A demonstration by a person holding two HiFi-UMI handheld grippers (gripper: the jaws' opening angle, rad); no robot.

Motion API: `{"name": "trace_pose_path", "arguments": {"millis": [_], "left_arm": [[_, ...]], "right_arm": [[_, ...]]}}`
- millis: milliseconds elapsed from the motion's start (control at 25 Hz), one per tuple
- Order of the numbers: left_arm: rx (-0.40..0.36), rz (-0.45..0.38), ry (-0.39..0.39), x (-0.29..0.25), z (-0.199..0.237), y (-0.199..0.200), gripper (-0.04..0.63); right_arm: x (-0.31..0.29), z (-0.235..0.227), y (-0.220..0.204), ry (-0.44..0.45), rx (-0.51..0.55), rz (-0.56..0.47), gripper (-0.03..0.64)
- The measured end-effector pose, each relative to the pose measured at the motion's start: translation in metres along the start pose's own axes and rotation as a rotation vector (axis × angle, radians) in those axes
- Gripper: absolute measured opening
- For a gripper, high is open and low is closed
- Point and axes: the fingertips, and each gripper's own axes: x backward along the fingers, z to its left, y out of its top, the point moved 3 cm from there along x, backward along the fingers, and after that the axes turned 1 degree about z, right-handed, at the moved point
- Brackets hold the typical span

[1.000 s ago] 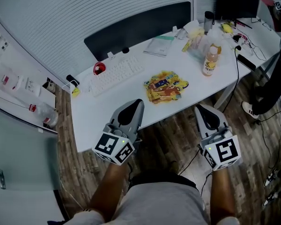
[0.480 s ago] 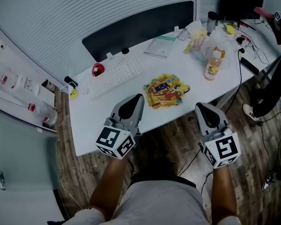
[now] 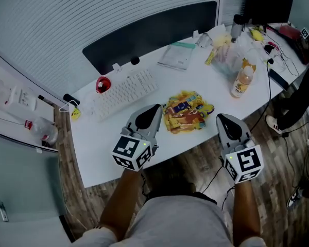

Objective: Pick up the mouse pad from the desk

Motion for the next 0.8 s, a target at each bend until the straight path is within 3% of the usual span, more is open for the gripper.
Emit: {"name": "trace_pose_path", "arguments": {"millis": [480,800], "left_arm": [[0.018,0.227,-0.096,-0.064,0.05,-0.049,0.017],[0.045,0.437,-0.175,-0.1,0.066,-0.096,0.02]], "right_arm": [[-0.056,-0.008,-0.024,-0.077,-0.027,0.129,0.012],[-0.071,-0.019,-0.064,-0.152,-0.122,0.253,0.014]]}}
